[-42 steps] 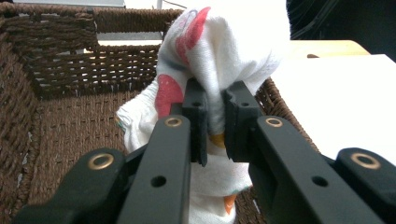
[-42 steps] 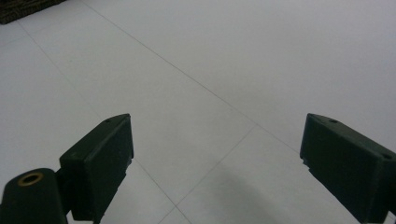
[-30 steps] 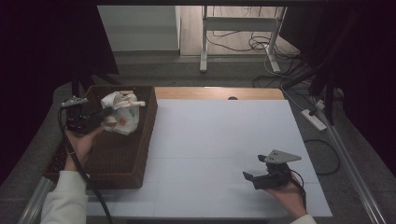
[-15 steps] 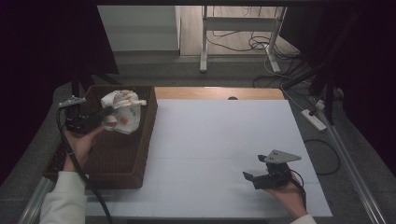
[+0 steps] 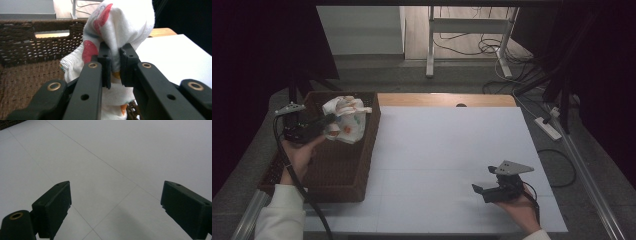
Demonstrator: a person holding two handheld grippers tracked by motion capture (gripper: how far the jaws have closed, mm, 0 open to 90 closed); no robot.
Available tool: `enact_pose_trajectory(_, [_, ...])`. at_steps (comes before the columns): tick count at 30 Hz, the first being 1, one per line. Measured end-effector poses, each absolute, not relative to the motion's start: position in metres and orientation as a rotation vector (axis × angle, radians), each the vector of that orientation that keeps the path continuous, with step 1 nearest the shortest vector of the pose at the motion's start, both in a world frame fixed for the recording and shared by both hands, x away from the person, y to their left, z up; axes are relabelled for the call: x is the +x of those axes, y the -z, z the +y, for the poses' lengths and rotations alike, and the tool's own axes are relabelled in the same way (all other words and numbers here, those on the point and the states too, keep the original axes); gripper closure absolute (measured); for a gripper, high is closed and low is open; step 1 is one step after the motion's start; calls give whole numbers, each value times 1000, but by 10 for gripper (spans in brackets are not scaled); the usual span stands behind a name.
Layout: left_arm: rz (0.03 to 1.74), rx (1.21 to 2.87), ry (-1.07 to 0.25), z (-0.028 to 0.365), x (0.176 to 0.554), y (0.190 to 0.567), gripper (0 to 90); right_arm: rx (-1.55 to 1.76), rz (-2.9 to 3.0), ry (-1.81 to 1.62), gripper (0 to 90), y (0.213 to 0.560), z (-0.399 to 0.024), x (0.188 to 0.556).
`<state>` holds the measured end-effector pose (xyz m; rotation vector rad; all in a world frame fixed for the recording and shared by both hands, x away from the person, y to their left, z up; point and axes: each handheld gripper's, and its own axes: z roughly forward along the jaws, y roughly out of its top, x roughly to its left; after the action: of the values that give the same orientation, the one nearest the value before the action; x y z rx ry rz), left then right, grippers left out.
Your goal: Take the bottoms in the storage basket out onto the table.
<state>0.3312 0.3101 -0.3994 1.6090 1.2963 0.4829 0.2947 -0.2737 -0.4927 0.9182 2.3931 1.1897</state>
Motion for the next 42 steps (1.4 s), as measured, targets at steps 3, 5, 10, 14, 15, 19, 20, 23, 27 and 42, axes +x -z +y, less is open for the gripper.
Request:
enact_pose_trajectory(3, [1279, 1611, -472, 306, 330, 398, 808, 917, 2396, -1185, 99, 493, -274, 295])
enact_pose_trajectory(5, [1272, 1613, -466, 303, 330, 397, 808, 919, 2394, -1187, 99, 493, -274, 295])
enact_pose_trajectory(10, [1246, 1620, -450, 296, 327, 395, 808, 920, 2396, -1181, 99, 493, -273, 295])
enact_pose_trajectory(14, [1229, 1627, -442, 291, 325, 393, 808, 923, 2392, -1185, 99, 493, -274, 295])
enact_pose_trajectory(15, [1226, 1628, -441, 290, 325, 393, 808, 923, 2392, -1185, 99, 493, -274, 295])
enact_pose_trajectory(19, [1212, 1633, -422, 284, 322, 394, 808, 927, 2396, -1174, 99, 495, -274, 295])
enact_pose_trajectory(20, [1212, 1633, -422, 284, 322, 394, 808, 927, 2396, -1174, 99, 495, -274, 295])
enact_pose_trajectory(23, [1202, 1647, -404, 279, 322, 396, 808, 934, 2402, -1164, 99, 496, -273, 296])
enact_pose_trajectory(27, [1190, 1654, -399, 275, 321, 396, 808, 936, 2401, -1165, 99, 496, -273, 296])
enact_pose_trajectory(42, [1131, 1647, -391, 263, 314, 386, 808, 933, 2402, -1170, 99, 496, -273, 296])
